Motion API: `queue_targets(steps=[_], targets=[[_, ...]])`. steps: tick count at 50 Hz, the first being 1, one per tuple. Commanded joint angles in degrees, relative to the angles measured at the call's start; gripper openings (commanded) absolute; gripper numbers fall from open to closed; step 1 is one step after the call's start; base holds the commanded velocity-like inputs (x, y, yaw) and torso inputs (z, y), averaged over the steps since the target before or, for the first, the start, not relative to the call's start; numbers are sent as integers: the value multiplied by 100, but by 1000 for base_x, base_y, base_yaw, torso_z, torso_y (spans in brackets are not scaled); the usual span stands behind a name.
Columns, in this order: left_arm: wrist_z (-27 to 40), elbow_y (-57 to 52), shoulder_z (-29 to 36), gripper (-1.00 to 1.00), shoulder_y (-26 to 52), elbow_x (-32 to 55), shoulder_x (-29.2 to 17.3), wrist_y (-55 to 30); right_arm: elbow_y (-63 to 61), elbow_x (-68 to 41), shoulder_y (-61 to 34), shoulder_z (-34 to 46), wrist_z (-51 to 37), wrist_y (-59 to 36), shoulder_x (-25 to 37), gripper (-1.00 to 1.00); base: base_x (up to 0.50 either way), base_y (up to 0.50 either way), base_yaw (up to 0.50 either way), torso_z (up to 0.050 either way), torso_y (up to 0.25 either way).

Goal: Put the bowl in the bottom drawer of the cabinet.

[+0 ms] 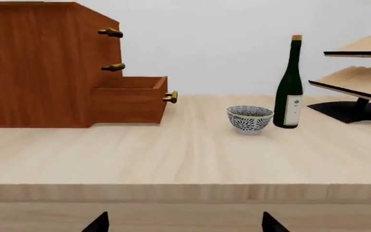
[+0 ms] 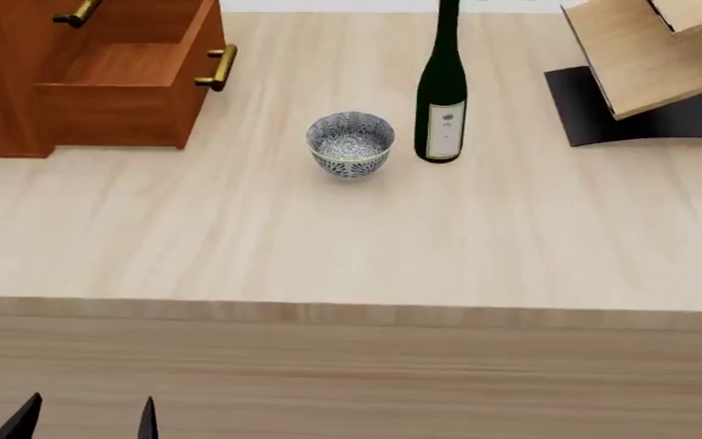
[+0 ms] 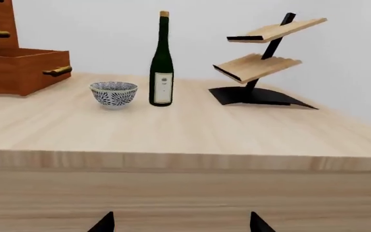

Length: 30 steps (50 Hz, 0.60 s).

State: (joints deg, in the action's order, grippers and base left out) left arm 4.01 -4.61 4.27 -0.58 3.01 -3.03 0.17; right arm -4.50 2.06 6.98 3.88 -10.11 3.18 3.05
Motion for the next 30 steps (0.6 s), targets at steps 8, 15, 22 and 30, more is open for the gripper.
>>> queue_targets(steps=[8,15,22,30], targets=[[282,-99,264,100,-48,66,-86,78,-329,147,184,104,-386,-120,238,100,0,0,0,50,0],[368,80,345,100,150,66,-110,63,-158,108,-25,169,-399,-210,301,100,0,0,0,50,0],[393,197,401,100,256,123,-172,4,-140,109,-56,236,-450,-248,345,100,0,0,0,50,0],[412,54,501,100,290,169,-239,-91,-218,122,-91,317,-511,-362,374,100,0,0,0,50,0]])
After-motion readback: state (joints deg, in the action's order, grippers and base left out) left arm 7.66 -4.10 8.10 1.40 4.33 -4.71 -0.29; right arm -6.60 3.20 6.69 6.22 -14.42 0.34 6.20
